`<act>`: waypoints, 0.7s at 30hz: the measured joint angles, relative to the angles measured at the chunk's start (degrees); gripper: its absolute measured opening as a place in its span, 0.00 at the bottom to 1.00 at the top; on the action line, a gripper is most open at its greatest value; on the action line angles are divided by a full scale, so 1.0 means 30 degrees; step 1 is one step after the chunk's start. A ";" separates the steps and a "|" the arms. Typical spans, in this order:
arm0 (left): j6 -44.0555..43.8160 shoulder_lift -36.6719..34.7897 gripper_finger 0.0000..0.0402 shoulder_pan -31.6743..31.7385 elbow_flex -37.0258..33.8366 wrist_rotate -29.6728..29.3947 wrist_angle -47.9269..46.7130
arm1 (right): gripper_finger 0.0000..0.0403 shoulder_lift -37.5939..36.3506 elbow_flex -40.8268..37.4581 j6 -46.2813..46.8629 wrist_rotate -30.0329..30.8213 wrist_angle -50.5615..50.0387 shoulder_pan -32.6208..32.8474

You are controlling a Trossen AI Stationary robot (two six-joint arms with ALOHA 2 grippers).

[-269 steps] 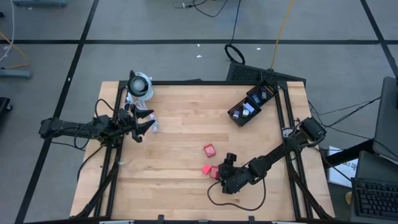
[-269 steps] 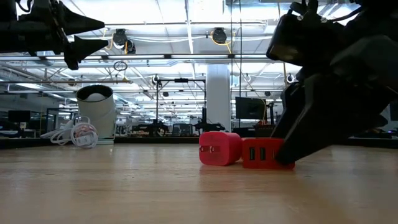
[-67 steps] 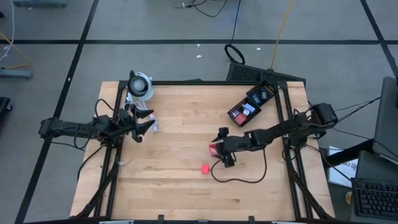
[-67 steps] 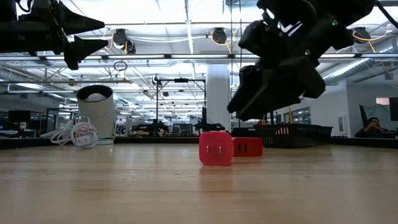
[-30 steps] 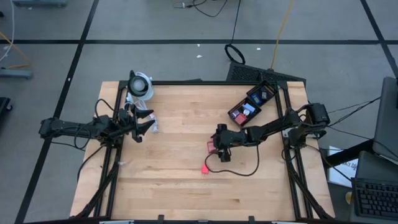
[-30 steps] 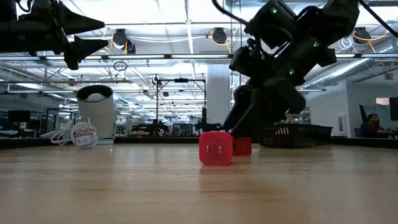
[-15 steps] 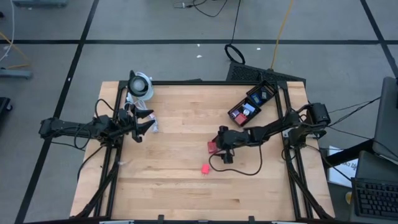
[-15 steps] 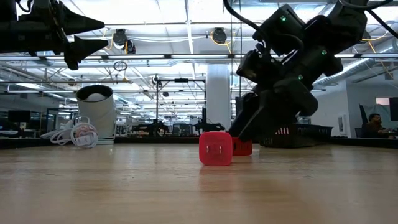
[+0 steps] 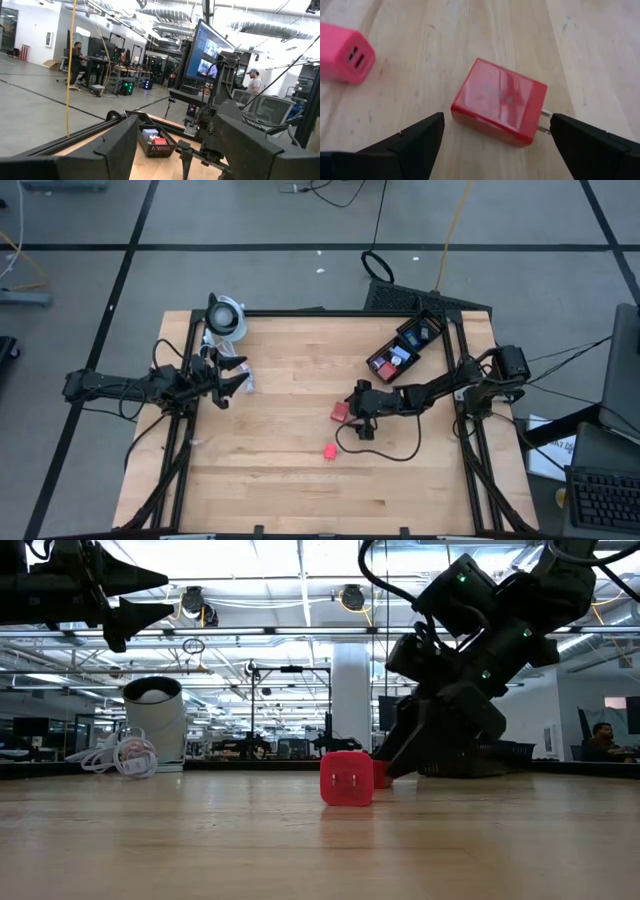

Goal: Pick & Place Office items
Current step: Put the big red charger adapter into the bottom black bin

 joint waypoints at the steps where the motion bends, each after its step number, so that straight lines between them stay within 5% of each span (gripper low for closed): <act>1: -0.0001 0.0000 0.66 0.0000 0.0000 0.0002 0.0003 | 0.88 0.0000 0.0000 0.0202 0.0006 0.0085 -0.0006; 10: 0.0001 0.0000 0.66 0.0000 0.0000 0.0000 0.0005 | 0.85 0.0000 0.0015 0.4400 0.0423 0.0831 0.0108; 21: 0.0001 -0.0001 0.66 0.0000 0.0000 0.0000 -0.0002 | 0.85 0.1067 0.0067 0.4442 0.2979 0.2439 0.1181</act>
